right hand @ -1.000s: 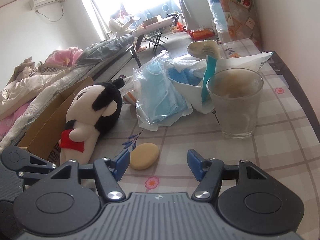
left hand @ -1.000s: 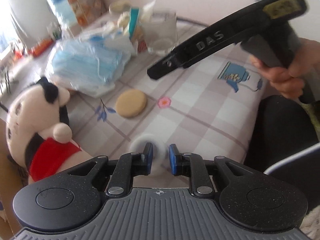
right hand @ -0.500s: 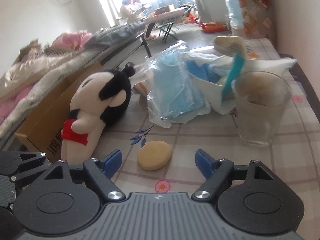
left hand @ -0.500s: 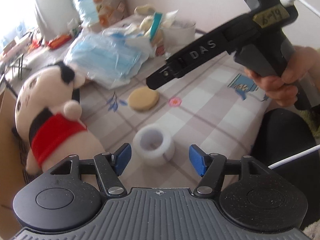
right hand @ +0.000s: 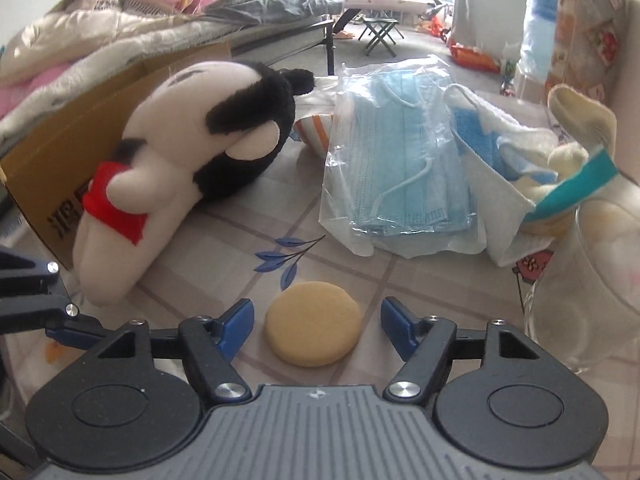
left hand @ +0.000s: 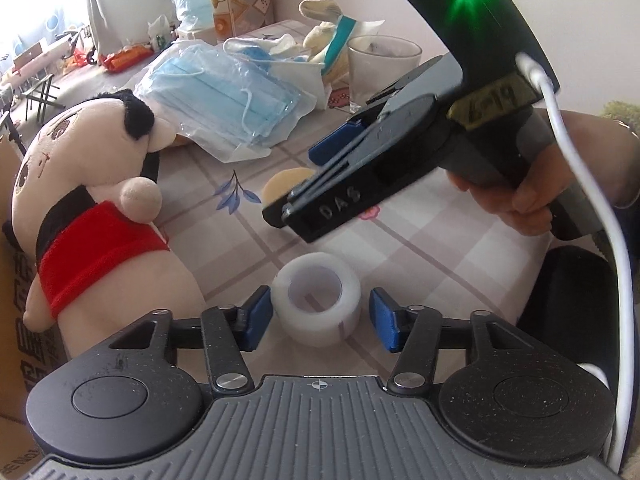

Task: Organize soft objects
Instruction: 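Close the left gripper on the white tape roll while the right gripper approaches the yellow sponge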

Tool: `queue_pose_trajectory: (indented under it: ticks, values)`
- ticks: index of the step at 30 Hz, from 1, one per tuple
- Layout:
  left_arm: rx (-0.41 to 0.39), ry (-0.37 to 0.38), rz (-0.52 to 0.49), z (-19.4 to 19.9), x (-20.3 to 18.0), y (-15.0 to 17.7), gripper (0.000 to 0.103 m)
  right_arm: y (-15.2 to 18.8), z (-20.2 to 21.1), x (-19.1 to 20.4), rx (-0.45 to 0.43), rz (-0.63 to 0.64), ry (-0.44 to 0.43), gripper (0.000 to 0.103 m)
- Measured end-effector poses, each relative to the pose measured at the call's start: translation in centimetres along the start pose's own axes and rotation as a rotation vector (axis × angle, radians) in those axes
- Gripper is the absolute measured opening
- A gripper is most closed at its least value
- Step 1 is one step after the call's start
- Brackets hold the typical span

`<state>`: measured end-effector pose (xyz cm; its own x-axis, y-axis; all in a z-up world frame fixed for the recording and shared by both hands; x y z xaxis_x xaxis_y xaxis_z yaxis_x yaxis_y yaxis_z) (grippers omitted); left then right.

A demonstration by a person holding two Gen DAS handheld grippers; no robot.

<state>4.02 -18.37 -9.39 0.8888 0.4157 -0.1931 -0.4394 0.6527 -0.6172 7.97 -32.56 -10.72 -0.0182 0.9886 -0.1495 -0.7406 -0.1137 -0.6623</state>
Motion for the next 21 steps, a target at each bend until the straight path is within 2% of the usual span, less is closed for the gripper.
queue_pose_trajectory:
  ticks: [4, 12, 13, 14, 21]
  values:
    - [-0.007, -0.008, -0.004, -0.1, -0.1, 0.0, 0.048, 0.3, 0.7, 0.2, -0.004, 0.036, 0.005, 0.054]
    - [-0.032, -0.015, -0.012, 0.3, -0.3, 0.2, 0.046, 0.6, 1.5, 0.3, -0.02, 0.021, 0.01, 0.038]
    - [-0.033, -0.016, -0.015, 0.4, -0.3, 0.2, 0.046, 0.5, 1.7, 0.2, -0.024, 0.011, 0.003, 0.028]
    - [-0.032, -0.018, -0.016, 0.4, -0.3, 0.3, 0.046, 0.5, 2.0, 0.0, -0.022, 0.001, -0.001, 0.001]
    - [-0.033, -0.026, -0.004, 1.1, -0.5, 1.0, 0.046, 0.9, 2.6, -0.7, 0.009, -0.033, 0.008, 0.0]
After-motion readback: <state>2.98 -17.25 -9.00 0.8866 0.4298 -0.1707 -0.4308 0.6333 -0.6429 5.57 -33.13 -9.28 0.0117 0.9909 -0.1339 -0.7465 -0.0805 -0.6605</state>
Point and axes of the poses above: each gripper's, at about its wrist camera, not at the fingertips, and z roughly against the way its jaws point, x to its left, y to its underside, the point moved 1 cm from there along -z, roughly the way its jaws point, and after that the axes turned 15 degrees about y, right-handed, at the moved point
